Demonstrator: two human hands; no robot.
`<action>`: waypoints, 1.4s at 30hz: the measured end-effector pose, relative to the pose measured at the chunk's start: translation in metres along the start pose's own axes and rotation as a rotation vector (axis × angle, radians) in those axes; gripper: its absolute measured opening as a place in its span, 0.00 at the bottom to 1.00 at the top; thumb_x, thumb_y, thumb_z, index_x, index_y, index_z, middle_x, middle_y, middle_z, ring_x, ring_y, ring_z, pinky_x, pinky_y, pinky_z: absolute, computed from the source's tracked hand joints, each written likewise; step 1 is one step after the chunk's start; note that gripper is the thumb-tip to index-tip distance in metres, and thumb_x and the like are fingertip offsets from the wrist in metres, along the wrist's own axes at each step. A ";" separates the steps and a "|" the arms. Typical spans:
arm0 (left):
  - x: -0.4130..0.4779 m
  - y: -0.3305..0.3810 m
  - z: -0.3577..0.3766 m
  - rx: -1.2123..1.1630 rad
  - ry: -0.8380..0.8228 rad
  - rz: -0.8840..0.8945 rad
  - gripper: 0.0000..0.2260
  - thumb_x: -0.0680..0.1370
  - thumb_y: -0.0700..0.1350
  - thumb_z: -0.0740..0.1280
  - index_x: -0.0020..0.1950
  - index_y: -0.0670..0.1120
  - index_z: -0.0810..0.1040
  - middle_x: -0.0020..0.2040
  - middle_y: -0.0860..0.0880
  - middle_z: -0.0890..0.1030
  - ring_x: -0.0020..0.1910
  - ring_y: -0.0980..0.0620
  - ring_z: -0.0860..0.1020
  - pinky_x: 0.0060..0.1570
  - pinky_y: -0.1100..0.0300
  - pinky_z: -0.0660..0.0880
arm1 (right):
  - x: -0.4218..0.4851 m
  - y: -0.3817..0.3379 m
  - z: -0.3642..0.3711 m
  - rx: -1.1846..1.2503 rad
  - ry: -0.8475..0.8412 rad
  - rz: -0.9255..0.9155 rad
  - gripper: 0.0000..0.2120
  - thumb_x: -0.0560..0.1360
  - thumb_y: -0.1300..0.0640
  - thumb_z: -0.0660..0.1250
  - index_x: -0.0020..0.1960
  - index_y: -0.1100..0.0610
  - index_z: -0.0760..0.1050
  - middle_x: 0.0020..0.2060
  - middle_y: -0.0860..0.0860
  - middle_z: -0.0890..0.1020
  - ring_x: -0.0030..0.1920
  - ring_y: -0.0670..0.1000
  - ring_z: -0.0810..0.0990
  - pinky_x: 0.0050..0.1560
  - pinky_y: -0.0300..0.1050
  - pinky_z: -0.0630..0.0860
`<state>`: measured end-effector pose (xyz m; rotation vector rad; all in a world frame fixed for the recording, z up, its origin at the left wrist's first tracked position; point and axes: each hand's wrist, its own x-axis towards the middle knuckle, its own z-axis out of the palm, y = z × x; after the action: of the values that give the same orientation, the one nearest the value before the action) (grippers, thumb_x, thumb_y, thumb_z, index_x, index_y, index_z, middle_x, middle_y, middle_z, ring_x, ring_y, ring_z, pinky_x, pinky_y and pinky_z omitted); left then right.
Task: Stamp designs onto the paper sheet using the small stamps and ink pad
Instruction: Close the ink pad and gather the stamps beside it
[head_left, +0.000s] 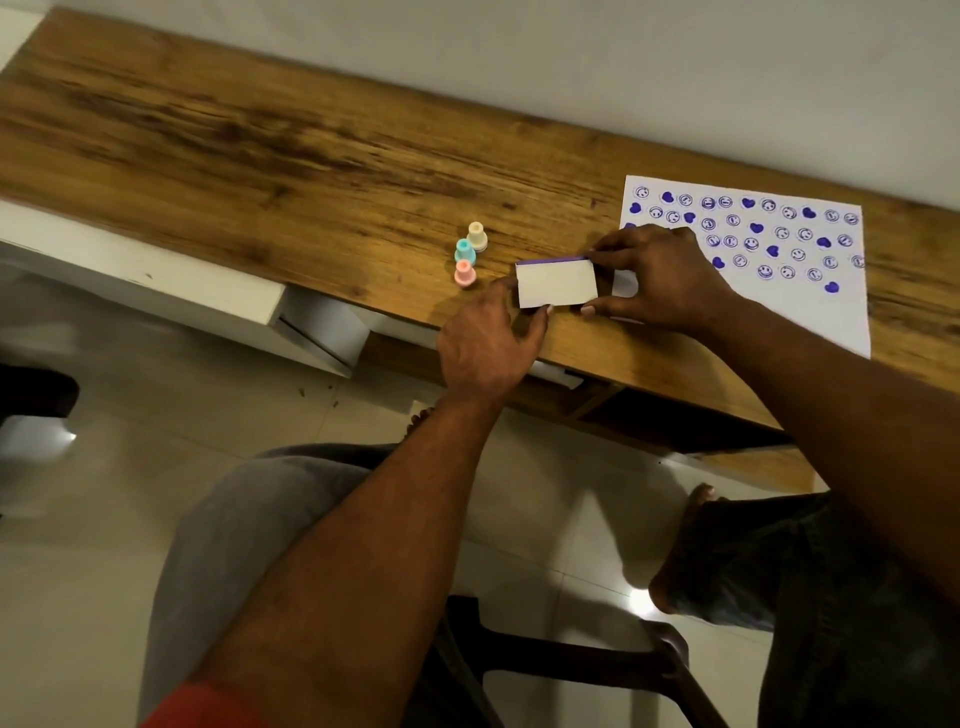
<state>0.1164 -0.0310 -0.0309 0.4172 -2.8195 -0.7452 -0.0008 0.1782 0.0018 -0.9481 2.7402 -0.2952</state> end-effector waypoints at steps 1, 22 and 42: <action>0.000 0.000 0.000 -0.001 0.006 0.004 0.26 0.80 0.64 0.69 0.72 0.50 0.77 0.54 0.48 0.86 0.53 0.50 0.83 0.49 0.57 0.77 | 0.000 0.000 0.000 -0.015 0.000 -0.006 0.38 0.72 0.28 0.64 0.75 0.48 0.72 0.72 0.49 0.75 0.71 0.56 0.70 0.65 0.63 0.67; 0.006 -0.004 0.004 0.051 -0.044 0.018 0.30 0.79 0.65 0.69 0.76 0.52 0.73 0.55 0.49 0.85 0.55 0.49 0.83 0.50 0.54 0.79 | 0.020 -0.019 -0.001 -0.072 0.000 -0.082 0.45 0.67 0.22 0.64 0.76 0.45 0.67 0.71 0.50 0.74 0.71 0.56 0.71 0.66 0.62 0.66; 0.005 -0.004 -0.002 -0.014 -0.064 0.018 0.25 0.80 0.58 0.69 0.75 0.50 0.74 0.52 0.49 0.85 0.52 0.51 0.82 0.51 0.57 0.75 | 0.005 -0.062 -0.003 0.001 0.320 0.349 0.41 0.70 0.22 0.60 0.71 0.50 0.73 0.63 0.53 0.79 0.59 0.56 0.80 0.53 0.53 0.79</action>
<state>0.1135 -0.0365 -0.0309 0.3717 -2.8715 -0.7886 0.0303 0.1276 0.0199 -0.4346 3.1255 -0.4131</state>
